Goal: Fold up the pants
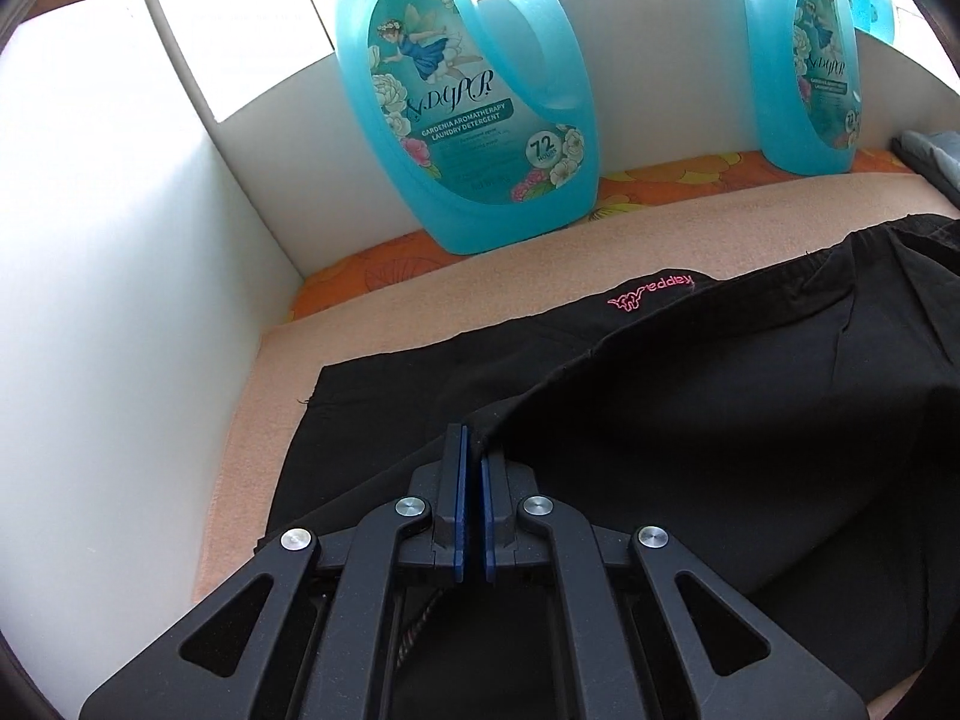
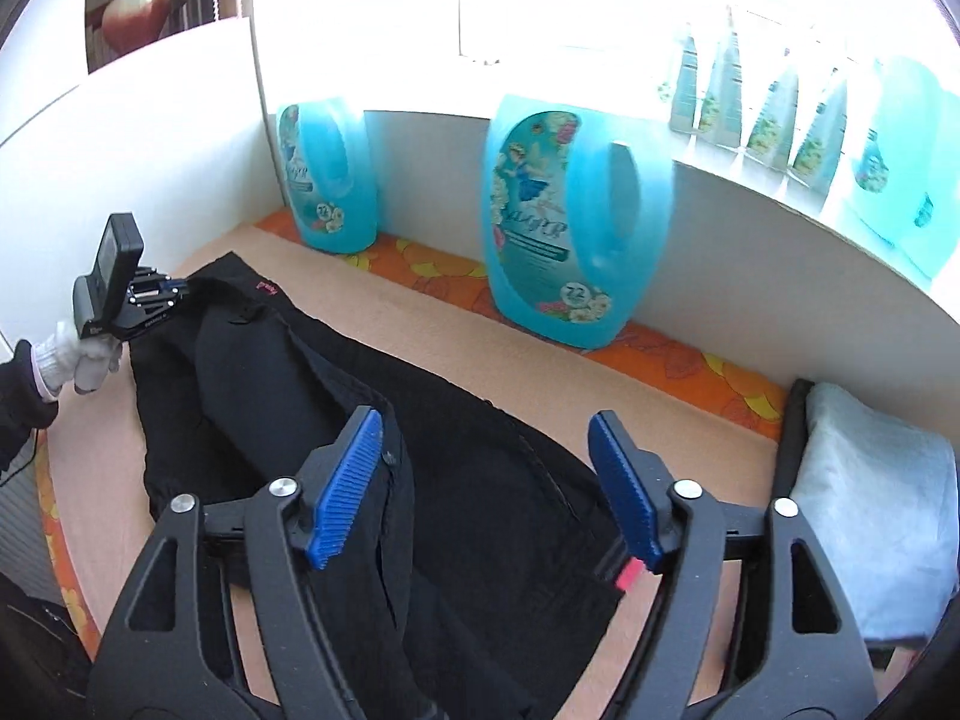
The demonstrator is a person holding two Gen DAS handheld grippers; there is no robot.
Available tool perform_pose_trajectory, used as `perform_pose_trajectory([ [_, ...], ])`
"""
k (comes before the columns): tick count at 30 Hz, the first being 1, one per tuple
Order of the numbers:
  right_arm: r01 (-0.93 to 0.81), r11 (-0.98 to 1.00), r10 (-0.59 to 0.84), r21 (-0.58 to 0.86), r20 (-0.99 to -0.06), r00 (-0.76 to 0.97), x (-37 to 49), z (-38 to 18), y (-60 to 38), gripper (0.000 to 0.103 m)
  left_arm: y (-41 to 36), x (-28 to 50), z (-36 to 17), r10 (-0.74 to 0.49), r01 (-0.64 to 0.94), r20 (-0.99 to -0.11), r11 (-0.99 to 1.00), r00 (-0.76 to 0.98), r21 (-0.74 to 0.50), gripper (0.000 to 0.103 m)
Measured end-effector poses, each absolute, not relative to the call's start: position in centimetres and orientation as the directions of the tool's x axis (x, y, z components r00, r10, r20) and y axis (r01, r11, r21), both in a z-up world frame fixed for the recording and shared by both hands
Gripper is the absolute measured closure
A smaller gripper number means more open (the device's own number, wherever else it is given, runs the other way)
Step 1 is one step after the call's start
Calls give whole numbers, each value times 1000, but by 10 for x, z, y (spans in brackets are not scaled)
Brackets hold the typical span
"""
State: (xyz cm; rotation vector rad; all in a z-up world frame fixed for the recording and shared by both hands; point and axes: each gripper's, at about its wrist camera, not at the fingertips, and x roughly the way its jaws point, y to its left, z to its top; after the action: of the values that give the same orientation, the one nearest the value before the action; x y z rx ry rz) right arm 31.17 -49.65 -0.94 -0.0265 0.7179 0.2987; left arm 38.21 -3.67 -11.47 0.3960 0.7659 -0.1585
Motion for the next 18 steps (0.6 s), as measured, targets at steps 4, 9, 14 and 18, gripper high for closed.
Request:
perform_pose_trajectory([
  [4, -266, 944, 325, 193, -660, 677, 259, -36, -517, 23, -33, 382, -117, -10, 285, -707, 919, 707, 273, 100],
  [9, -261, 937, 345, 230, -715, 608, 237, -78, -512, 23, -34, 382, -121, -7, 289, -712, 917, 702, 276, 100],
  [14, -291, 918, 393, 269, -712, 581, 248, -82, -507, 68, -34, 382, -119, -4, 277, -706, 921, 709, 274, 100],
  [18, -314, 936, 330, 157, -700, 634, 261, -60, -504, 84, -33, 379, -112, -2, 271, -691, 921, 723, 280, 100],
])
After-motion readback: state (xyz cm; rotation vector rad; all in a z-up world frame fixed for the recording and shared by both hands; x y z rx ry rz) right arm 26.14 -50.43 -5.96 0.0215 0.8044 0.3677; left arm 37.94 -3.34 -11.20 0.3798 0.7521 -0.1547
